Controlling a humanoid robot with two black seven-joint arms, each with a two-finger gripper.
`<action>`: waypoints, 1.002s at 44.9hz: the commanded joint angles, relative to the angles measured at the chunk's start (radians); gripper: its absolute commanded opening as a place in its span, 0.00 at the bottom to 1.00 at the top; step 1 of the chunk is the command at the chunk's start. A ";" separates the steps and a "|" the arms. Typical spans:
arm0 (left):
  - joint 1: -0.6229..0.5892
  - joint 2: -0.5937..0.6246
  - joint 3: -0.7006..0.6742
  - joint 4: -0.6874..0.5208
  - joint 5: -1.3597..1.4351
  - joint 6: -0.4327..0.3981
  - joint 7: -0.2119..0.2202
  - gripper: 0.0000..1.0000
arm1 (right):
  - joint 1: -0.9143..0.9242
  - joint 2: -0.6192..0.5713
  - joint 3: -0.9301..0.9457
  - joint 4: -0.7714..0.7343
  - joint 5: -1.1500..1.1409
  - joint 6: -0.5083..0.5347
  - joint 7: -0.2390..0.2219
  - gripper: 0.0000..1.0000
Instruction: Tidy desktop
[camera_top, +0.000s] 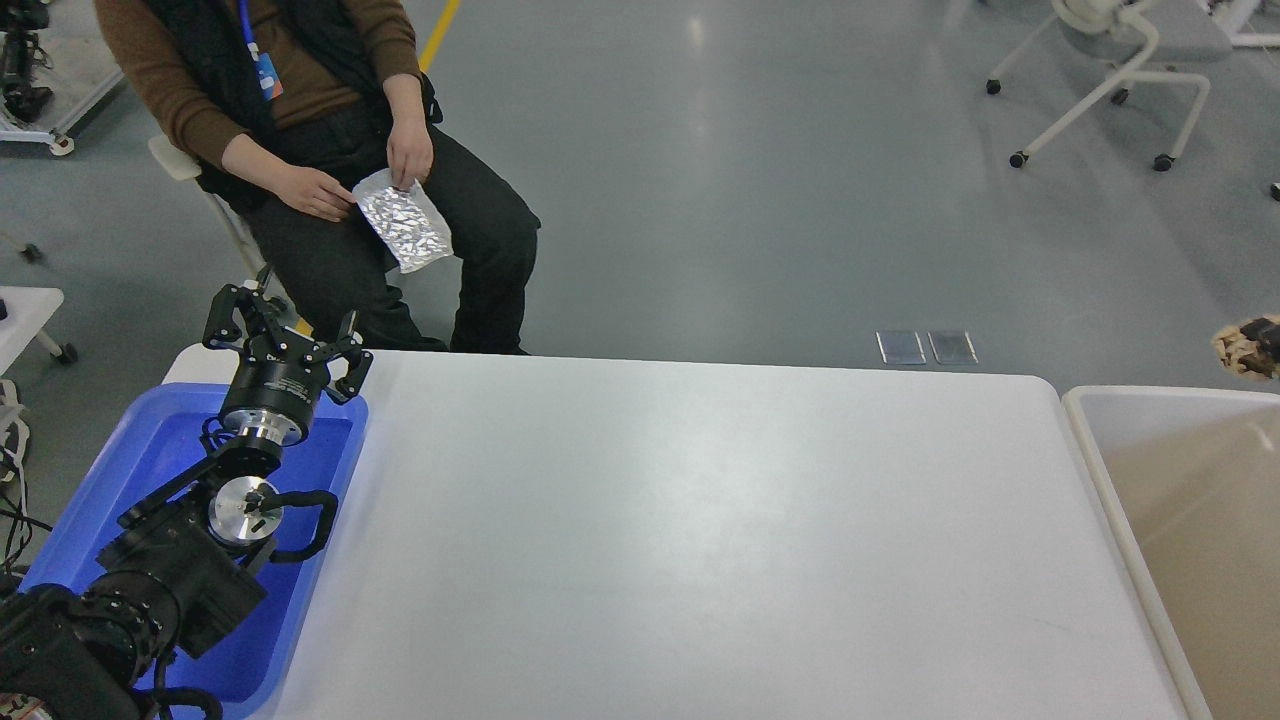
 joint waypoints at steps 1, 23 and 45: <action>0.000 0.001 0.001 0.000 0.000 0.000 0.001 1.00 | 0.015 0.145 0.010 -0.213 0.387 0.028 -0.171 0.00; 0.000 0.000 0.001 0.000 0.000 0.000 0.000 1.00 | -0.121 0.643 0.283 -0.914 0.619 -0.031 -0.418 0.00; 0.000 0.000 0.001 0.000 0.000 0.001 0.001 1.00 | -0.302 0.720 0.373 -1.011 0.622 -0.041 -0.431 0.00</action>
